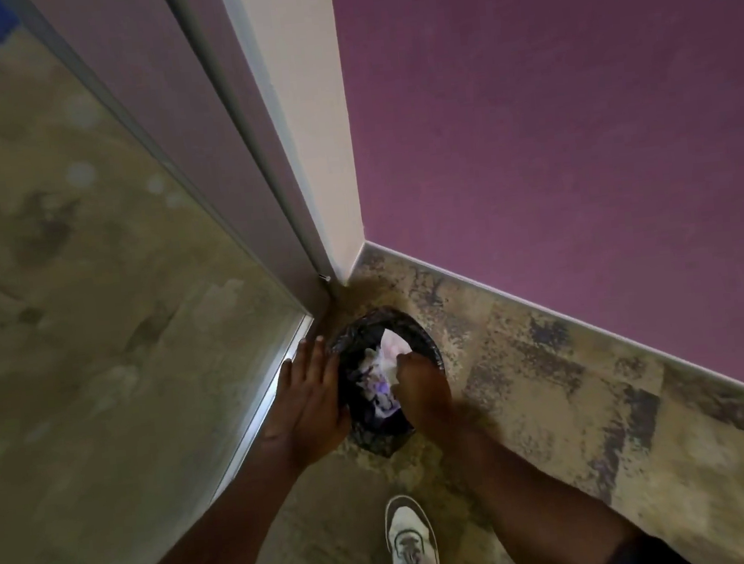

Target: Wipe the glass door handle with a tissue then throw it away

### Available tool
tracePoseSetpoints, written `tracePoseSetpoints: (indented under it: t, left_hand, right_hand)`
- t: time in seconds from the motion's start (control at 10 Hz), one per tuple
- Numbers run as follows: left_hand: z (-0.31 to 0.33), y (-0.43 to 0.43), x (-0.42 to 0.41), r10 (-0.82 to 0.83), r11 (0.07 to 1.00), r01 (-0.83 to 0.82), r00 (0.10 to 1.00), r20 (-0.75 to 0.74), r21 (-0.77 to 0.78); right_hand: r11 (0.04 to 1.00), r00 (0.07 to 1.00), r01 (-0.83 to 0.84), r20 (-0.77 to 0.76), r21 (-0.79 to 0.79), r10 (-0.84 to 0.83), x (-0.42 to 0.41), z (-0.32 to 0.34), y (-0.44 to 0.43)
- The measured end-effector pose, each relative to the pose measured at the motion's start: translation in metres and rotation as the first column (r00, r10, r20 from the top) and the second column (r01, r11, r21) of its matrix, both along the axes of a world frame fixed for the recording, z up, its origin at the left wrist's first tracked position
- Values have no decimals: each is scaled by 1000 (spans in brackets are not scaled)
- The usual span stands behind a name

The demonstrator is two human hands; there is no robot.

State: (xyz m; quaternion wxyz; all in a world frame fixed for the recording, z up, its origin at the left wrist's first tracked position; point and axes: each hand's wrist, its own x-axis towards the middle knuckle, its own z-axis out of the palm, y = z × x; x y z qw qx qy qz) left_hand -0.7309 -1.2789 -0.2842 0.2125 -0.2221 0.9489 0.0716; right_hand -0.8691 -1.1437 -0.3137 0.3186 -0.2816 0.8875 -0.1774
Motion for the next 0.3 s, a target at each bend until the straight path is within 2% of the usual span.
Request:
tracePoseSetpoints:
  t: [0.1,0.2,0.3]
  left_hand:
    - [-12,2,9,39,999,-40,997,69,10]
    - [-1,8,26,75,997,-76,996,56,9]
    - [20,20,44,75,996,-74,997,18,-47]
  right_hand:
    - [992,999,-50,-7,118,51,-4,-19,3]
    - [993,1000,-5,-28,120,8,1,-10,8]
    - [979,997,62,27,193,-69,10,9,18]
